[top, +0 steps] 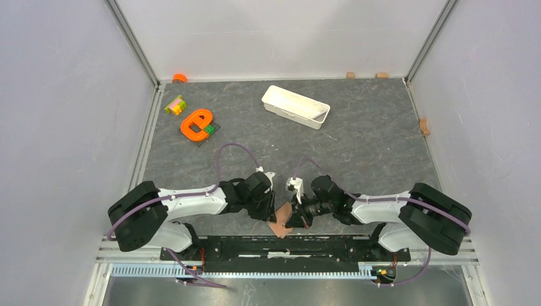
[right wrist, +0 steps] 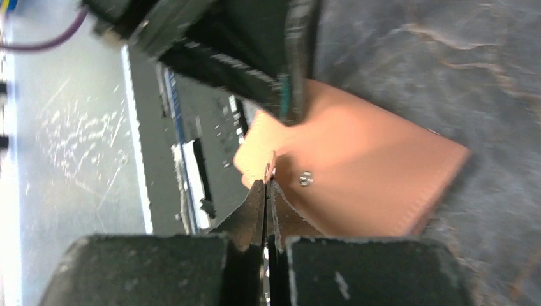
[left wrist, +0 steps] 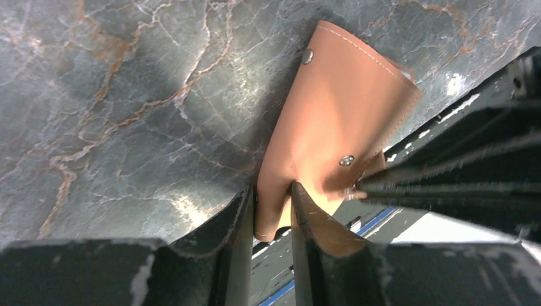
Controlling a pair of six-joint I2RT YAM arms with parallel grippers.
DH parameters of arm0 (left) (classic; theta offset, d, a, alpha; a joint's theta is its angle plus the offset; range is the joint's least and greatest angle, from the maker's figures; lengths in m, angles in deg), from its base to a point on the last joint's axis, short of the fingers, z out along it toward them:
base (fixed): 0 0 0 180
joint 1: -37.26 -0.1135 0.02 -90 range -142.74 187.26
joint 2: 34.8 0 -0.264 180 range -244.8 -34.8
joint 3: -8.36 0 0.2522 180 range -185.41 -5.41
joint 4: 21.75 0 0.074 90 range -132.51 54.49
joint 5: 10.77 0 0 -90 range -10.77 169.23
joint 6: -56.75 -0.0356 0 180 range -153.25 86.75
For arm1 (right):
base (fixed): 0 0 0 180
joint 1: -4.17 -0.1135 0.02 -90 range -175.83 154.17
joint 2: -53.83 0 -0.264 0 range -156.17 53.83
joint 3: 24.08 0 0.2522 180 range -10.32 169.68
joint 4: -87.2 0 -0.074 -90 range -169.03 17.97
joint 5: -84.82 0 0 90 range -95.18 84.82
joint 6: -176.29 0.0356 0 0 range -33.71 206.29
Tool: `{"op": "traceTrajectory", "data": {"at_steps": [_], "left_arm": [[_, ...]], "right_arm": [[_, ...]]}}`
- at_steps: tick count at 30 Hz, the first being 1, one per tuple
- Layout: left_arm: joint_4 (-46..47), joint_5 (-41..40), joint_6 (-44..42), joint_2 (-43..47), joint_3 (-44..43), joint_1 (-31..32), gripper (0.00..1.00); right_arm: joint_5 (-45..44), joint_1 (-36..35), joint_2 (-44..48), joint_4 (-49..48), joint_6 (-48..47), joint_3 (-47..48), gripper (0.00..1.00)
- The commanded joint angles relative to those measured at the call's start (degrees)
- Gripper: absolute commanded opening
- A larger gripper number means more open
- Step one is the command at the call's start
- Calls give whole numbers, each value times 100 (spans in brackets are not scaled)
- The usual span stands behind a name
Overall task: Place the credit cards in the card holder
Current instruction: Open the card holder at the center of the board.
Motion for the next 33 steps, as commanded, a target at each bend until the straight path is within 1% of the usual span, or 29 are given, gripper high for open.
{"op": "traceTrajectory", "data": {"at_steps": [1,5,6,8,9,11,12,13,14,15,17,18,20,22,26,28,33], "left_arm": [[-197,-661,379,-435,415,104,9],[-123,-699,497,-414,482,99,9],[-133,-704,521,-398,483,100,9],[-156,-823,610,-304,490,99,9],[-176,-936,716,-200,522,92,9],[-186,-1335,982,90,612,84,8],[-132,-1459,1116,238,672,91,9],[-24,-1532,1277,419,753,91,9],[103,-1557,1412,564,835,91,9],[285,-1543,1568,719,939,86,10],[758,-1344,1736,941,1126,91,20],[986,-1218,1779,1032,1216,89,23],[1095,-1093,1756,1117,1213,86,31],[844,-1044,1598,1102,1070,90,40],[595,-998,1325,1008,887,91,49],[570,-998,1223,999,887,91,51],[366,-998,982,1010,791,89,52]], "right_arm": [[772,-385,490,199,-489,215,0],[860,-410,1000,491,-680,177,0],[770,-405,1112,598,-701,190,0],[375,-407,1366,881,-704,264,0],[-12,-407,1515,1080,-665,311,3],[-1003,-394,1809,1538,-438,442,29],[-1502,-390,1928,1878,-269,574,46],[-2144,-390,1992,2177,-57,688,57],[-2588,-390,2033,2419,199,781,65],[-2835,-398,2043,2561,462,844,69],[-3121,-405,2119,2488,1128,718,74],[-3215,-428,2169,2327,1439,595,75],[-3538,-489,2240,2186,2198,303,76],[-3899,-658,2260,2280,2669,208,75],[-4333,-1059,2150,2537,3209,293,78],[-4545,-1257,2115,2565,3401,304,79],[-4686,-1359,1852,2429,3543,373,78]]}}
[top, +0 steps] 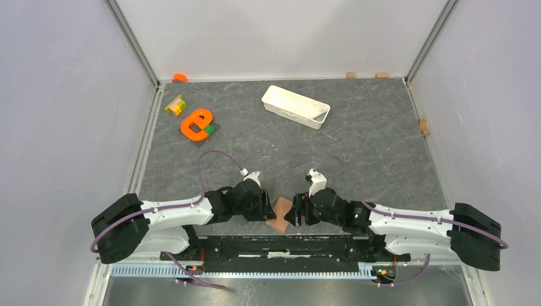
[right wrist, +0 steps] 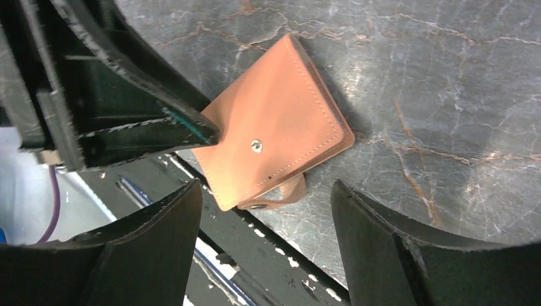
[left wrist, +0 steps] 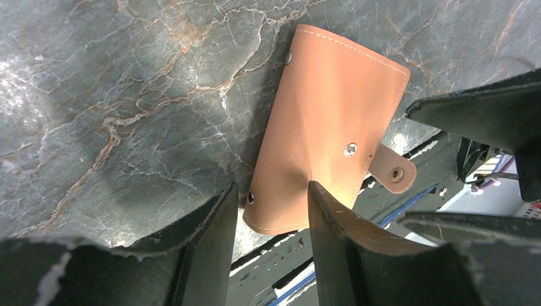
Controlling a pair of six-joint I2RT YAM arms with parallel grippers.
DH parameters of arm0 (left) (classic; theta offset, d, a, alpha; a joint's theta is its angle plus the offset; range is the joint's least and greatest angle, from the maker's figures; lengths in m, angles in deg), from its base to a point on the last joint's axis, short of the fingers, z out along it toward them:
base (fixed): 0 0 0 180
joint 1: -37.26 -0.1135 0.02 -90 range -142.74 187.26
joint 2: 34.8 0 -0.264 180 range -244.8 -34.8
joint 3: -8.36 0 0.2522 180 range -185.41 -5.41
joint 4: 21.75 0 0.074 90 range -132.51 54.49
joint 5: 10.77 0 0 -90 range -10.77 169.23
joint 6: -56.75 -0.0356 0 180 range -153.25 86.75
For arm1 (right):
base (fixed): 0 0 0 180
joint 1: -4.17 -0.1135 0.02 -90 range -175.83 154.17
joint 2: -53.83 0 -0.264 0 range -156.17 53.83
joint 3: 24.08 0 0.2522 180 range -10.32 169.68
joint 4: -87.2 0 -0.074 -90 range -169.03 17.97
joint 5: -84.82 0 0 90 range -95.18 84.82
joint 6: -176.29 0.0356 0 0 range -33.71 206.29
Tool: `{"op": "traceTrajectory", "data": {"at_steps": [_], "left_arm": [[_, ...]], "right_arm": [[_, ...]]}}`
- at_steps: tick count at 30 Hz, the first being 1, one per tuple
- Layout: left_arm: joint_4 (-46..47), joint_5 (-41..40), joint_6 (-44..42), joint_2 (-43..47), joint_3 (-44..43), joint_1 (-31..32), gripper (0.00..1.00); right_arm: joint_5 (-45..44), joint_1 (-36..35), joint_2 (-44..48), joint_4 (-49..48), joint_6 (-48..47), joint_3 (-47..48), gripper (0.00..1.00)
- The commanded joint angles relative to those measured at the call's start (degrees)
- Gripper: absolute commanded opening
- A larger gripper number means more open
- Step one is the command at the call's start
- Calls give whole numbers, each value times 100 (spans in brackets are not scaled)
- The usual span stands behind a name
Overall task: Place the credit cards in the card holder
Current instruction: Open the card holder at the center of the board.
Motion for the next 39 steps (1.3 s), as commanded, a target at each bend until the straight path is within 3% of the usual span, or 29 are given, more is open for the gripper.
{"op": "traceTrajectory", "data": {"at_steps": [1,7,12,18,25,39], "left_arm": [[-520,-205,-450,-37,-144,-25,53],[-772,-313,-622,118,-227,-24,56],[-958,-454,-691,218,-259,-27,63],[-885,-229,-1252,468,-549,-22,76],[-849,129,-1818,504,-1056,-14,91],[-676,604,-2150,-109,-1341,36,99]], "right_arm": [[-453,-73,-302,-94,434,176,77],[-550,-148,-762,-177,570,199,62],[-727,-148,-749,-9,553,233,30],[-865,-148,-530,437,298,601,1],[-938,-147,-361,767,-13,1014,0],[-1343,-149,134,1073,6,978,0]]}}
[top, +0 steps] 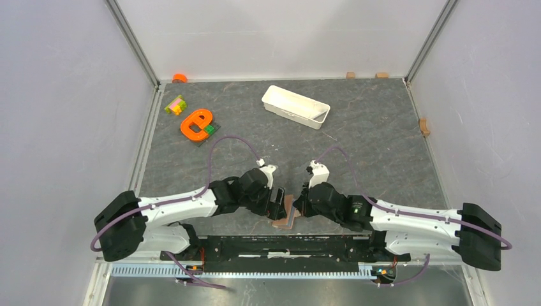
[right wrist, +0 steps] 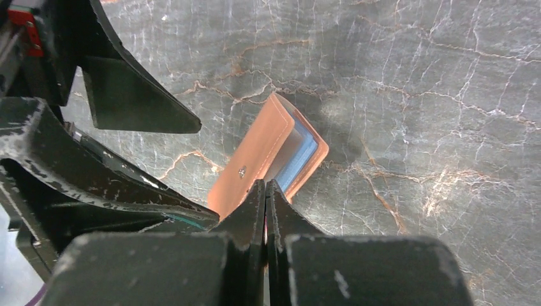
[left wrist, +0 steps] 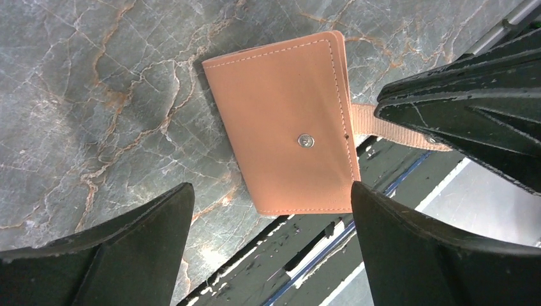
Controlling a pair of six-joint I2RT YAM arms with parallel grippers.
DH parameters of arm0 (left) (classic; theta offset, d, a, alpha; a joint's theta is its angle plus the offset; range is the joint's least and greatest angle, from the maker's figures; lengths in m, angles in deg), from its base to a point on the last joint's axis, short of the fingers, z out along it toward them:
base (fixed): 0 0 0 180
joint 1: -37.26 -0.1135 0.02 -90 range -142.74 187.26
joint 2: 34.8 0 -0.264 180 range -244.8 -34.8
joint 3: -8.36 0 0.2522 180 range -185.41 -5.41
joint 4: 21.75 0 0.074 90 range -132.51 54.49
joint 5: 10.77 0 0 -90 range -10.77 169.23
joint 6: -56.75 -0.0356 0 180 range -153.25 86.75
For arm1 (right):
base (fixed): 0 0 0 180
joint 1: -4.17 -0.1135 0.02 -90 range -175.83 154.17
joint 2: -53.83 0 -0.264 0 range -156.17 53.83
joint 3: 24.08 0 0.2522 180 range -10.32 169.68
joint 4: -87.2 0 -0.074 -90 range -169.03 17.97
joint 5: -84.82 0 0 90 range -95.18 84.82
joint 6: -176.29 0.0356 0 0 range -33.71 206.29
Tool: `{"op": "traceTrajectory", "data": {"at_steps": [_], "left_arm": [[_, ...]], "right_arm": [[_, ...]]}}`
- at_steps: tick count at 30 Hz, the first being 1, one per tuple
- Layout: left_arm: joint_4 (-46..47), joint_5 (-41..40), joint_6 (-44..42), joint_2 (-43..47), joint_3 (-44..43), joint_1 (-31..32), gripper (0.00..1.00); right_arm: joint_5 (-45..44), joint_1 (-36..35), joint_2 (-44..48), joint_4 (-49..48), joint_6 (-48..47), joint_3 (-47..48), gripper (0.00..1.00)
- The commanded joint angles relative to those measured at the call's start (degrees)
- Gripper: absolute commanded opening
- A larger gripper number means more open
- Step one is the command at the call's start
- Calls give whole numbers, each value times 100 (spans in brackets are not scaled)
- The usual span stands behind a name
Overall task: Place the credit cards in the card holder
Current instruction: Open the card holder at the center of the board.
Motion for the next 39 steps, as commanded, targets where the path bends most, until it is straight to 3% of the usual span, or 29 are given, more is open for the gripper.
{"op": "traceTrajectory", "data": {"at_steps": [1,11,16,21,26,30,33,39], "left_arm": [[188,156,-271,108,-249,44,100],[824,526,-47,-17,-225,117,100],[580,-68,73,-244,-282,184,100],[630,-175,478,-419,-168,191,97],[801,-140,599,-385,-87,195,96],[802,-131,659,-330,-19,192,96],[779,-157,693,-229,54,190,97],[696,-254,722,-117,104,188,97]], "right_arm": [[-351,-32,251,91,-27,144,0],[-418,-33,397,178,-58,251,0],[-592,-33,329,704,127,191,0],[-458,-80,530,796,463,-210,34],[-263,-94,393,654,539,-332,47],[-202,-120,81,695,551,-311,46],[-155,-147,5,718,593,-320,39],[-101,-250,164,736,770,-436,34]]}}
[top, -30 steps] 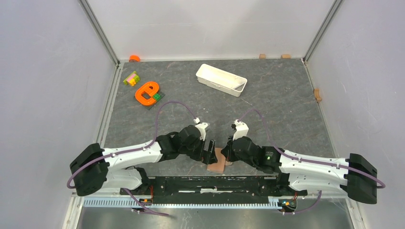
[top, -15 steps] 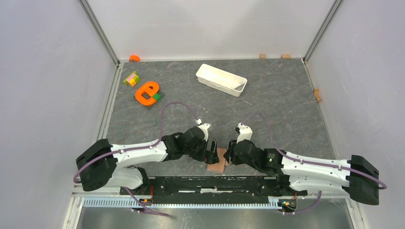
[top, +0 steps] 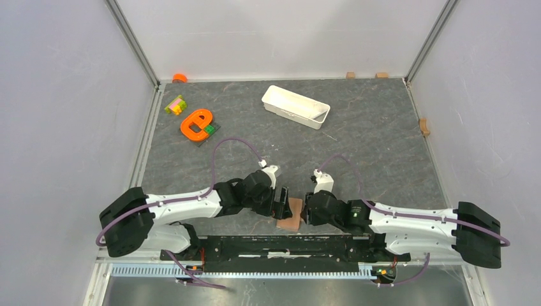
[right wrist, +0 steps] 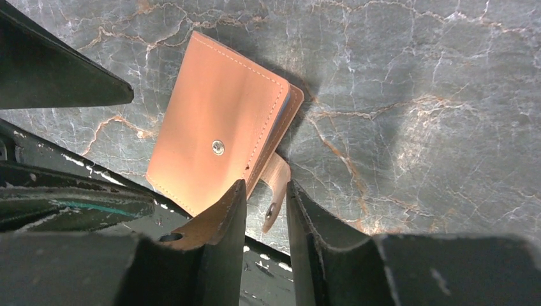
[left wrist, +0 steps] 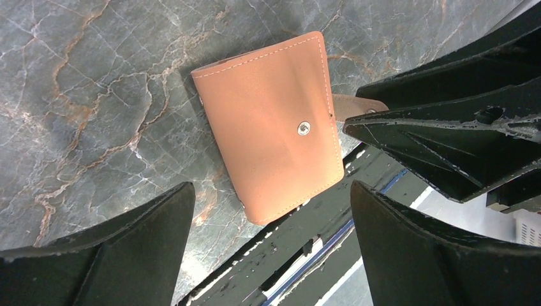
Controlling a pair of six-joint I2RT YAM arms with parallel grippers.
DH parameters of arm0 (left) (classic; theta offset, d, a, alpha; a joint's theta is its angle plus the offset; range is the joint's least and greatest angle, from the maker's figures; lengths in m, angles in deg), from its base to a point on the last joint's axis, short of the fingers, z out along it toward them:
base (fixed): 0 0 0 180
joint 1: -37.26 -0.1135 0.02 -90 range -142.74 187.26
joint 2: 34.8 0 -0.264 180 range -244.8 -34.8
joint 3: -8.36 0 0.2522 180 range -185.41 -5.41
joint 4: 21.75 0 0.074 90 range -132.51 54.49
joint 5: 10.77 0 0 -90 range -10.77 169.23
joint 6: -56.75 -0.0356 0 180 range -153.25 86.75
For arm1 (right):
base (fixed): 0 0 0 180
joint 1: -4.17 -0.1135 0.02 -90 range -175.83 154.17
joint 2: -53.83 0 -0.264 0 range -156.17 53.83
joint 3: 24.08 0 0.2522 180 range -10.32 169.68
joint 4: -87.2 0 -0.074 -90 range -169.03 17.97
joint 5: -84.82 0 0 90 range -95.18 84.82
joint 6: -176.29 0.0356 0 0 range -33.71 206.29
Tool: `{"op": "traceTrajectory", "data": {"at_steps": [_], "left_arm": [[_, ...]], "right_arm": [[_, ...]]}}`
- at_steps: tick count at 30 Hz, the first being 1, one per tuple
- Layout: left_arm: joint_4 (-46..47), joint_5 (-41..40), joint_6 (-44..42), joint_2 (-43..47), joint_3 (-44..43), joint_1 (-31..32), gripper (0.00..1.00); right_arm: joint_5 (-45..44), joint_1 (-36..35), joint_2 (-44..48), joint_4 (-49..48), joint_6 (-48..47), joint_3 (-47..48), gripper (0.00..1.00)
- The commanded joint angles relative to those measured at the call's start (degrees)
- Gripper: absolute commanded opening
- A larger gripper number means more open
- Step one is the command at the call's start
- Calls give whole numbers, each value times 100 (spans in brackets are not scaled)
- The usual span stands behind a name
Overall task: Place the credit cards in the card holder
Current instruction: Open the card holder at the center of the board.
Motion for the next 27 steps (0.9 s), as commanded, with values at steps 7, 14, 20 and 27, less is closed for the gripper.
{"op": "traceTrajectory", "data": {"at_steps": [7,14,20,27], "left_arm": [[87,-186,211,179,41,25,99],[96,11,237,350,-46,26,100],[129,83,301,298,-84,30,100],[131,68,361,140,-100,31,100]], "right_arm": [[20,-117,165,36,332,-190,13],[-91,-161,651,-282,48,-38,0],[-96,-194,942,-404,-49,-30,0],[-166,-343,1067,-586,-251,81,0]]}}
